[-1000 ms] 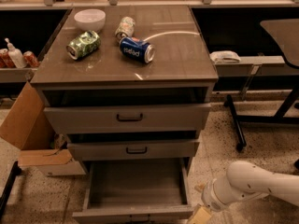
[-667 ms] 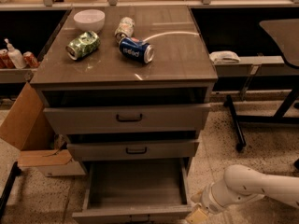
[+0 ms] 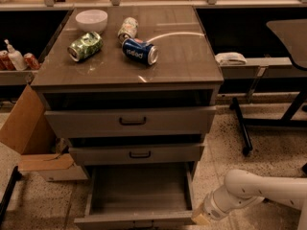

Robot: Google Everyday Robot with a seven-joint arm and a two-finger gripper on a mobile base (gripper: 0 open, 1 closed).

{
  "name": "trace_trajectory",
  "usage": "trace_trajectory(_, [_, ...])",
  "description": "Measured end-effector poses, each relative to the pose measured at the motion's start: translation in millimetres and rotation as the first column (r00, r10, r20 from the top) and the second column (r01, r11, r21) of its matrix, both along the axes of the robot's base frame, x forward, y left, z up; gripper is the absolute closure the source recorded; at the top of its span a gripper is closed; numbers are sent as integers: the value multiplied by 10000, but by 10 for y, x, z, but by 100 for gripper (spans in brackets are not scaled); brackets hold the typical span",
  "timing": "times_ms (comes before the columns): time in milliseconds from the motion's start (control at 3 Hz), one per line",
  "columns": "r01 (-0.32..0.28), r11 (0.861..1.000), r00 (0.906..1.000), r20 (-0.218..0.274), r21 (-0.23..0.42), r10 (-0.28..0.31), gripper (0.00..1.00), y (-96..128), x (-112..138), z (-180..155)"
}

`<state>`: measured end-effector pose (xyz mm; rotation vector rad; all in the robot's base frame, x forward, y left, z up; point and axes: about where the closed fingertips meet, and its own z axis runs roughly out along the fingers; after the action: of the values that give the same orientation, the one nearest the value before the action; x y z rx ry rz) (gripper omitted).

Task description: Close bottom drawer

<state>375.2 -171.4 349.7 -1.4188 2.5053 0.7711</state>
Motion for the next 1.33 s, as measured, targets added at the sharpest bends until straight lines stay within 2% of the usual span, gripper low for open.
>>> trace_trajectory(333, [-159, 9996, 9997, 196, -244, 164, 100, -14, -1, -215])
trace_trajectory(667, [-321, 9973, 9974, 619, -653, 361, 100, -91, 17, -694])
trace_trajectory(1000, [-365, 9960, 9965, 718, -821, 424, 100, -140, -41, -1207])
trace_trajectory(1333, [-464, 9947, 9963, 672, -913, 527, 100, -120, -72, -1517])
